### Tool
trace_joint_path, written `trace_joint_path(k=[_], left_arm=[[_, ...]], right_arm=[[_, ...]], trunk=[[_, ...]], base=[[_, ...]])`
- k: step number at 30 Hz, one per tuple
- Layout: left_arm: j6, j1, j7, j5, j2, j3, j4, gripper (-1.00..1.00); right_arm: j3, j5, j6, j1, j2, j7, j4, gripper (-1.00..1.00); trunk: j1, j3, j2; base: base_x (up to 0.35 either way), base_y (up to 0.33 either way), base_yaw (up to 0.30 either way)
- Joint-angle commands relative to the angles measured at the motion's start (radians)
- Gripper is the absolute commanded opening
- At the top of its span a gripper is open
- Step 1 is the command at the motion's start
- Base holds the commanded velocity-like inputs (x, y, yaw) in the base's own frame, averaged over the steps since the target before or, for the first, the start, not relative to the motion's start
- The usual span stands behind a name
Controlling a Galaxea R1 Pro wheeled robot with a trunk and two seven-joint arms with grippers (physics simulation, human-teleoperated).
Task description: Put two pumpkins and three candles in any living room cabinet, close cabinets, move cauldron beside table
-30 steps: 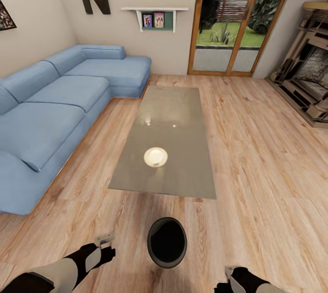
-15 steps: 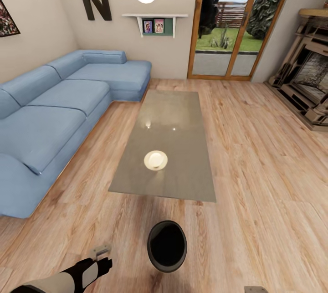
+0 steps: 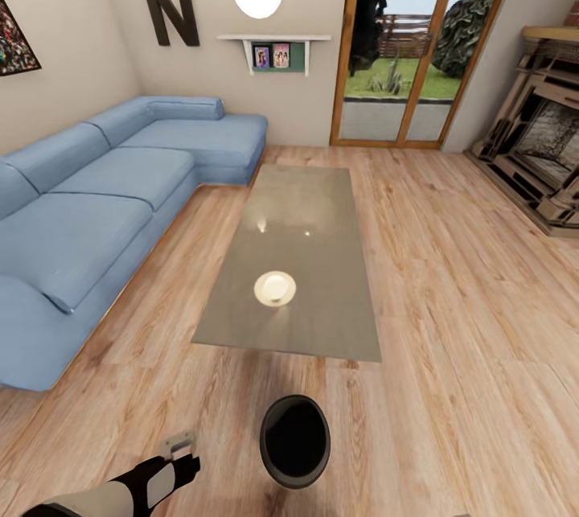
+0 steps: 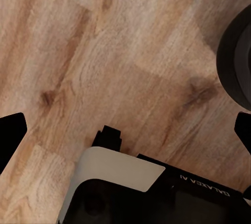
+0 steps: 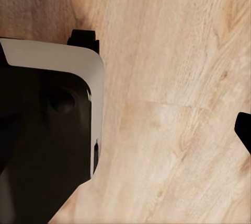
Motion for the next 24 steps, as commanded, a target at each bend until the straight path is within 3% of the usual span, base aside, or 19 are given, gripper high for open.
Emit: trace_joint_path(k=[1, 24], left_arm=[[0.003, -0.001, 0.002, 0.007, 0.000, -0.008, 0.000, 1.00], [0.004, -0.001, 0.002, 0.008, -0.009, -0.010, 0.000, 1.00]], right_arm=[[-0.006, 0.011, 0.006, 0.000, 0.000, 0.005, -0.002, 1.00], [-0.005, 0.016, 0.004, 0.002, 0.001, 0.006, -0.001, 1.00]], trunk=[[0.000, 0.001, -0.001], [0.000, 0.038, -0.001]], base=[[0.000, 0.000, 0.000], [0.000, 0.000, 0.000]])
